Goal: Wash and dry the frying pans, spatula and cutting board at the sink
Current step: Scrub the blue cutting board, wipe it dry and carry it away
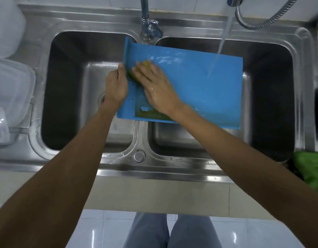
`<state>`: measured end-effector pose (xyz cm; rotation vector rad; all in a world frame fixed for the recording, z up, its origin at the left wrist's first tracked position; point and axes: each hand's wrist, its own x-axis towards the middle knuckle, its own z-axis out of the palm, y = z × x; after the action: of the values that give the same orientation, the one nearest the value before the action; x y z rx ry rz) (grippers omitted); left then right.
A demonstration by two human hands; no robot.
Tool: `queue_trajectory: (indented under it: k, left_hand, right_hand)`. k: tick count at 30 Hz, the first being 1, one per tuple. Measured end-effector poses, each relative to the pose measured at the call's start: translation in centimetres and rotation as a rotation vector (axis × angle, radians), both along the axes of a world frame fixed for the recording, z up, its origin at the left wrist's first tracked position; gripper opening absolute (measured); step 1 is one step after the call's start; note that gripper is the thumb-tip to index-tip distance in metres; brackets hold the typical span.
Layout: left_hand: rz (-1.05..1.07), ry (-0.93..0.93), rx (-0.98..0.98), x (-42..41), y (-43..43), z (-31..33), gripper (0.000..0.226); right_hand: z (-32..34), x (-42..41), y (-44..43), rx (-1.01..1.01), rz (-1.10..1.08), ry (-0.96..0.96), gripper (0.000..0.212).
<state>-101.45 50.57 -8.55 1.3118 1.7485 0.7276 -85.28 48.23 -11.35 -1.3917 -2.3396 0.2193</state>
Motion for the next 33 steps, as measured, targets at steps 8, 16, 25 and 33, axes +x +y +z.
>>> queue_trajectory:
  k: [8,16,25,33]
  left_hand:
    - [0.033,-0.051,-0.077,0.4,0.1,-0.3,0.046]
    - [0.075,-0.197,-0.112,0.6,0.1,0.1,0.052]
    - [0.01,-0.023,-0.079,0.6,0.0,0.2,0.076]
    - [-0.104,0.155,-0.02,0.5,0.2,-0.5,0.058]
  right_hand:
    - [-0.7,4.2,-0.7,-0.093,-0.446,0.093,0.056]
    - [1.0,-5.1,0.8,-0.129,-0.281,0.107,0.054]
    - [0.9,-2.7,-9.6,-0.167,-0.007,0.023,0.054]
    - [-0.6,9.3,-13.7,-0.196,-0.469,-0.016,0.056]
